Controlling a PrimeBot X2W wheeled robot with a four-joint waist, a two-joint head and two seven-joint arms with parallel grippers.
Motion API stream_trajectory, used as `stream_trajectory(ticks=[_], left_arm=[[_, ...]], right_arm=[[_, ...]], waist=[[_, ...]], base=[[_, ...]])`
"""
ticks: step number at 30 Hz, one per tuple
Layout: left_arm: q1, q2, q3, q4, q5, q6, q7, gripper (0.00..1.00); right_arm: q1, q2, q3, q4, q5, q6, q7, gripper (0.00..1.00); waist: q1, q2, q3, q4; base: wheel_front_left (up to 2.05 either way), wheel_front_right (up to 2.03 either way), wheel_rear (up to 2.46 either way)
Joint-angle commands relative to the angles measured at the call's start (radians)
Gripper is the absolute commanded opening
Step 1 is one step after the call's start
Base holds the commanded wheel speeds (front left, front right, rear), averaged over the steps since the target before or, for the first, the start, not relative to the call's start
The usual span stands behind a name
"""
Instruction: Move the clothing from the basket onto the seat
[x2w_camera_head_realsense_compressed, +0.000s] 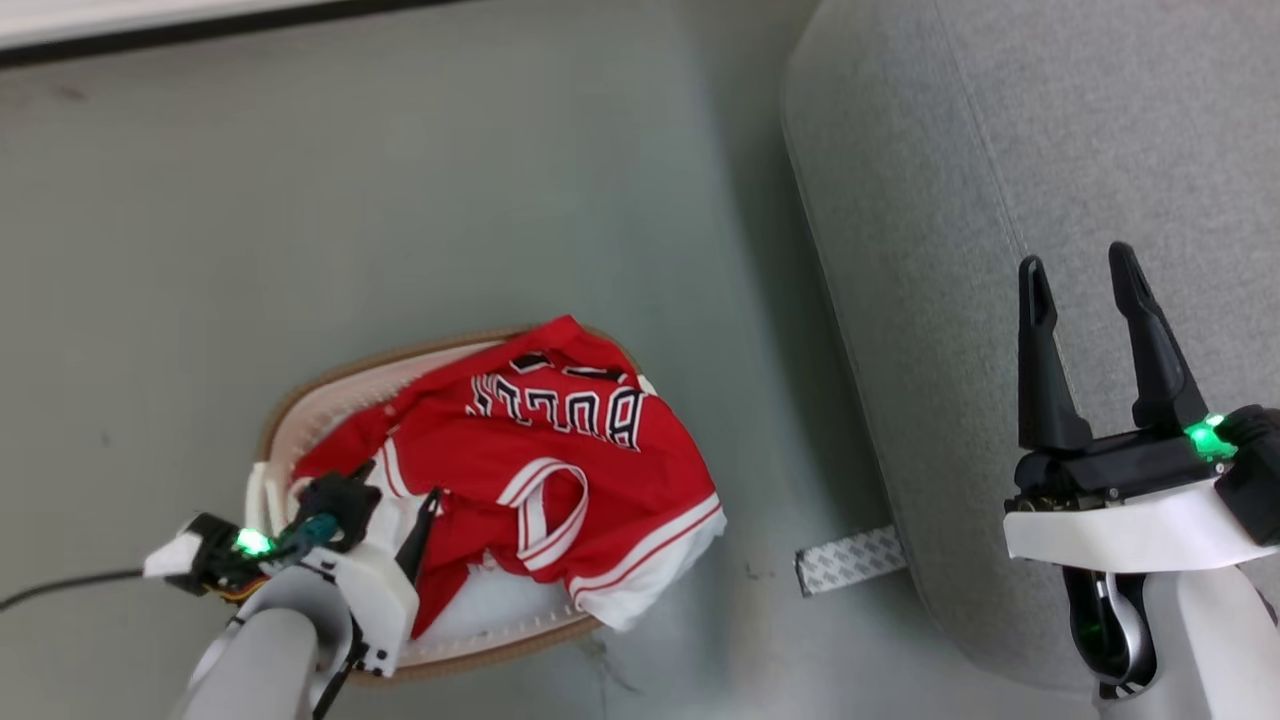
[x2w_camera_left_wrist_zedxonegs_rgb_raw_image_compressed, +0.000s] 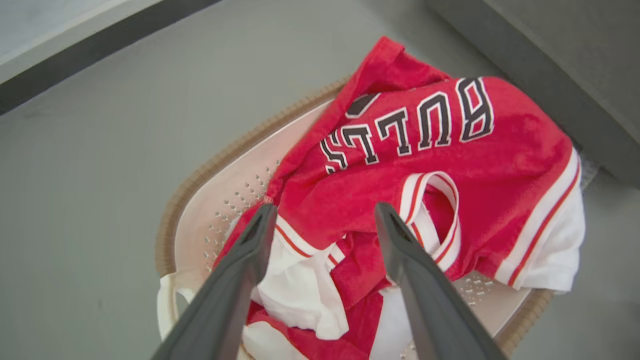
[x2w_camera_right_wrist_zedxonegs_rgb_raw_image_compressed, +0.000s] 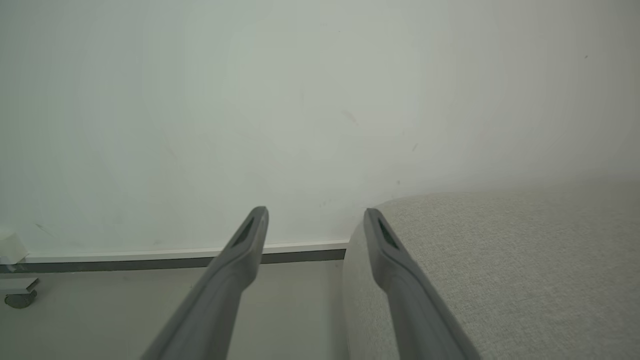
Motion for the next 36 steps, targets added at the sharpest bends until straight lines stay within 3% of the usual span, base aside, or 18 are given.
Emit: stream_trajectory(ticks=[1,16,28,30,31,32,33,36], left_arm=[[-0.027,0.015,-0.018,0.028,0.008,-0.002,0.002,1.00],[-0.334,0.056,-0.352,0.326,0.128,-0.001,0.066,1.00],[-0.405,0.083,-0.424,0.401,0.052,-0.001,0.101,0.98],[-0.397,0.078,-0.434,0.403,0.036,-0.001,0.093,0.54],[-0.392,0.074,-0.439,0.404,0.030,-0.001,0.090,0.40],[-0.389,0.070,-0.445,0.405,0.028,-0.001,0.084,0.15],[-0.386,0.067,-0.448,0.405,0.021,-0.001,0.078,0.00],[-0.381,0.055,-0.453,0.406,-0.007,-0.001,0.054,0.00]], right_arm=[[-0.019,-0.002,0.001,-0.008,0.008,-0.002,0.001,1.00],[-0.084,-0.003,0.019,-0.060,0.080,-0.002,0.001,1.00],[-0.095,-0.002,0.050,-0.056,0.137,-0.002,0.001,1.00],[-0.095,-0.002,0.049,-0.051,0.138,-0.002,0.001,1.00],[-0.096,-0.003,0.049,-0.048,0.137,-0.002,0.001,1.00],[-0.098,-0.002,0.050,-0.045,0.135,-0.002,0.001,1.00],[-0.100,-0.002,0.050,-0.043,0.132,-0.002,0.001,1.00],[-0.098,-0.003,0.046,-0.035,0.119,-0.002,0.001,1.00]], waist=[[-0.0002,-0.0001,0.046,-0.027],[-0.0002,-0.0001,0.240,-0.098],[-0.0002,-0.0001,0.302,-0.153],[-0.0002,-0.0001,0.297,-0.151],[-0.0002,-0.0001,0.292,-0.150],[-0.0002,-0.0001,0.286,-0.148],[-0.0002,-0.0001,0.279,-0.145],[-0.0002,-0.0001,0.248,-0.135]], base=[[0.00,0.00,0.00],[0.00,0.00,0.00],[0.00,0.00,0.00],[0.00,0.00,0.00],[0.00,0.00,0.00],[0.00,0.00,0.00],[0.00,0.00,0.00],[0.00,0.00,0.00]])
